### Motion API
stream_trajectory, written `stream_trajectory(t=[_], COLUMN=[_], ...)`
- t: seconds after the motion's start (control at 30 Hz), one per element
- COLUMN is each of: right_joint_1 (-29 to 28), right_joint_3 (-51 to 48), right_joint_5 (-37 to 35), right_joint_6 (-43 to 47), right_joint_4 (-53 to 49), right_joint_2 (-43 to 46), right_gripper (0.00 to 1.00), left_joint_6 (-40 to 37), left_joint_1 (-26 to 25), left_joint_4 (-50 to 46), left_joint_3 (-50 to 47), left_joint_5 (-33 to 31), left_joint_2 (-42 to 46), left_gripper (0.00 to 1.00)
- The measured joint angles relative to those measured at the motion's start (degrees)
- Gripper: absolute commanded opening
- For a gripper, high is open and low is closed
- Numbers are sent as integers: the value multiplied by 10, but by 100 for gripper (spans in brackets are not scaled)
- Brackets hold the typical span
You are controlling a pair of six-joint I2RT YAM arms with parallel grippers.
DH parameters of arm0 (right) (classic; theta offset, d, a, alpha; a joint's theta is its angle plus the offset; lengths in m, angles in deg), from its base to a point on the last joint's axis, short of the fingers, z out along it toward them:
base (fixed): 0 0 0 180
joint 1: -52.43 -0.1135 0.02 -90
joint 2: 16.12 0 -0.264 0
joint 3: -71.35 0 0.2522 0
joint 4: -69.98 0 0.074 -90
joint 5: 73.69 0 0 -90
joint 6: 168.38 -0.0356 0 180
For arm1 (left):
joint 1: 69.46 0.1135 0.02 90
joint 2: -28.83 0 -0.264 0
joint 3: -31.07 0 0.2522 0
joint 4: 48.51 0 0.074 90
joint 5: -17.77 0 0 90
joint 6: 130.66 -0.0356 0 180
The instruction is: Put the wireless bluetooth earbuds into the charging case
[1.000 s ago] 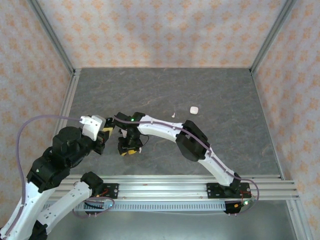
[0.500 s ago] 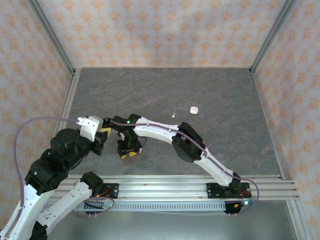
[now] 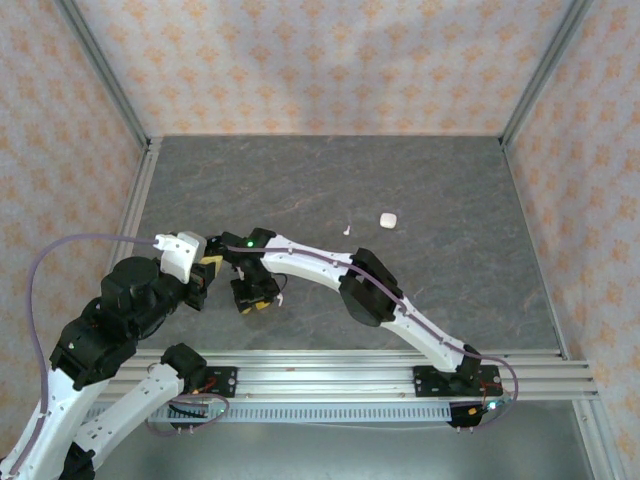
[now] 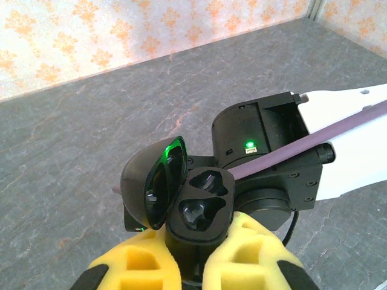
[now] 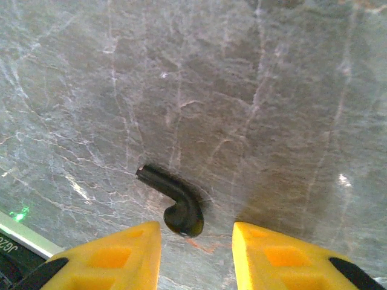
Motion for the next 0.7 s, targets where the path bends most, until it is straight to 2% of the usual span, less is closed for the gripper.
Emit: stream_trajectory(t=[0.5, 0.7], right_joint_1=[-3, 12], right_joint_3=[9, 9], right_joint_5=[-32, -39], right_joint_6=[22, 28], right_joint_4=[-16, -16], right_joint_2=[-3, -3], right_gripper=[27, 27], left_joint_6=[-3, -3], left_joint_1=[0, 0], left_joint_4=[0, 0], left_joint_3=[0, 0], left_joint_5=[0, 1], left_joint_2=[-20, -23], left_gripper=[0, 0])
